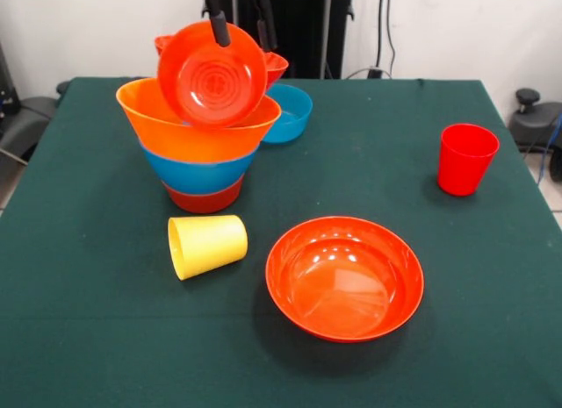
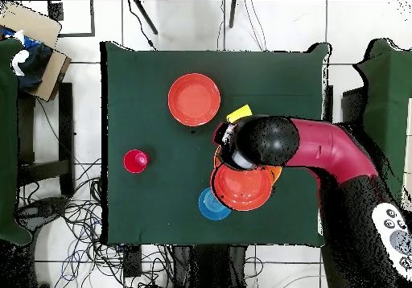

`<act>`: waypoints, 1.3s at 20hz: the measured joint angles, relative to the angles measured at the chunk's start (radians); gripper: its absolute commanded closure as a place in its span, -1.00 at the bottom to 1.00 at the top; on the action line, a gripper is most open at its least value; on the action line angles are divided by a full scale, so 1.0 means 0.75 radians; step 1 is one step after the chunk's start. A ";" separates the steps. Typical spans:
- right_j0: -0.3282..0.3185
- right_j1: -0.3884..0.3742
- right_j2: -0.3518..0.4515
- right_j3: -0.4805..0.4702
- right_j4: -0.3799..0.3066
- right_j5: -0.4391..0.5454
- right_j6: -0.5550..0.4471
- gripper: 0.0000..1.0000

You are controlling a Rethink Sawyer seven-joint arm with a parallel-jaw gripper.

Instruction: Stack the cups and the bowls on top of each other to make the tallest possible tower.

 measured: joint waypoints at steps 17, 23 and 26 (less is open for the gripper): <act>0.200 0.089 -0.044 0.008 -0.078 -0.192 0.000 -1.00; 0.351 0.194 -0.089 0.008 -0.100 -0.408 0.000 -1.00; 0.376 0.225 -0.098 0.009 -0.100 -0.453 0.000 -1.00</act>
